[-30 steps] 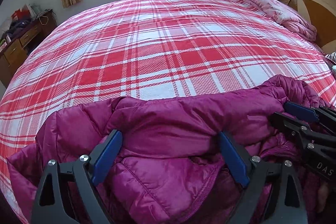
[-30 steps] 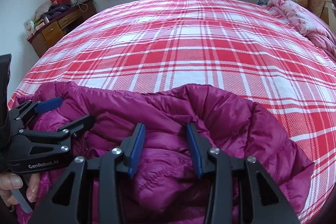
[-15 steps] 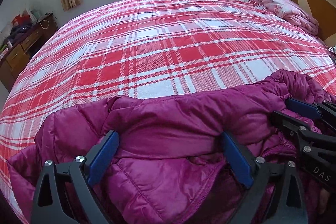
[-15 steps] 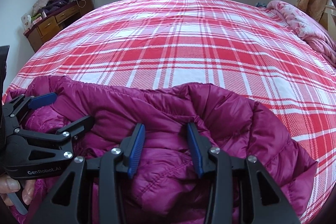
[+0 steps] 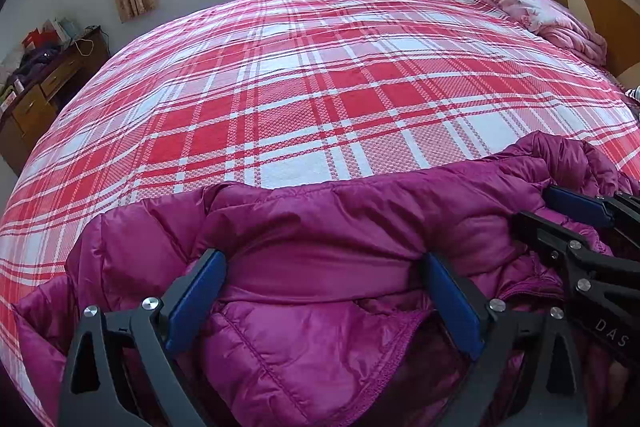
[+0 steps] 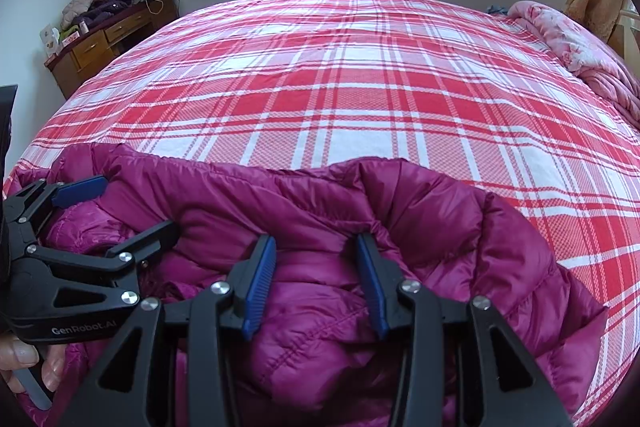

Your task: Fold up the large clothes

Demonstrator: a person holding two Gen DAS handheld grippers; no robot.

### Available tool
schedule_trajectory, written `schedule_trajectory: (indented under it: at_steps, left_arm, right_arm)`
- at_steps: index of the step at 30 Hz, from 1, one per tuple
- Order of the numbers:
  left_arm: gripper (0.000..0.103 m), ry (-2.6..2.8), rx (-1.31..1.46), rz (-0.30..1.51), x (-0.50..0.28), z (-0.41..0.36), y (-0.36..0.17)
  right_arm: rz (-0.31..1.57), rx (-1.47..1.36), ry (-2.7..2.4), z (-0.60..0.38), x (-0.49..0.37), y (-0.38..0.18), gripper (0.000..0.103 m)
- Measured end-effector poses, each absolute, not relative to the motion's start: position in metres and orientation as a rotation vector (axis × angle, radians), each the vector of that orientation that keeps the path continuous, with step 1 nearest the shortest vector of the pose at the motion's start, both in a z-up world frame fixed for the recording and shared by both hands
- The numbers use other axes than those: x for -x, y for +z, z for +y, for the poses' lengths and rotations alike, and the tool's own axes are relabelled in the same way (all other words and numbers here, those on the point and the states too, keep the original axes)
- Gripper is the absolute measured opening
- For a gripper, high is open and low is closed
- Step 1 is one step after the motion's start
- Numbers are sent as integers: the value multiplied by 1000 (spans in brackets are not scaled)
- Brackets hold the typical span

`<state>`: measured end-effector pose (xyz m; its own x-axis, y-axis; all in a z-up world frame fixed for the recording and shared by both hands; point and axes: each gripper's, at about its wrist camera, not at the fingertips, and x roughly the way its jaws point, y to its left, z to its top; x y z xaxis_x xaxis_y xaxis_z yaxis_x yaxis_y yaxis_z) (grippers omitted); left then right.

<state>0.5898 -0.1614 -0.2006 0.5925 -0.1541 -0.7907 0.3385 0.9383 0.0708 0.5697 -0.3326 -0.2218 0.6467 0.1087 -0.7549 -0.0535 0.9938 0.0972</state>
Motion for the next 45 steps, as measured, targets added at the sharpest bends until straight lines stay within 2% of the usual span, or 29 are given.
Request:
schedule_trajectory:
  at_steps: [38, 42, 44, 45]
  left_arm:
    - [102, -273, -277, 904, -592, -169, -202]
    - [102, -256, -313, 898, -588, -167, -182]
    - [102, -279, -250, 870, -570, -151, -155]
    - [102, -294, -224, 864, -556, -141, -143]
  right_arm:
    - [871, -37, 83, -329, -572, -223, 46]
    - [834, -16, 93, -336, -558, -199, 50]
    - [791, -41, 75, -345, -533, -181, 71]
    - [776, -56, 84, -351, -514, -171, 74]
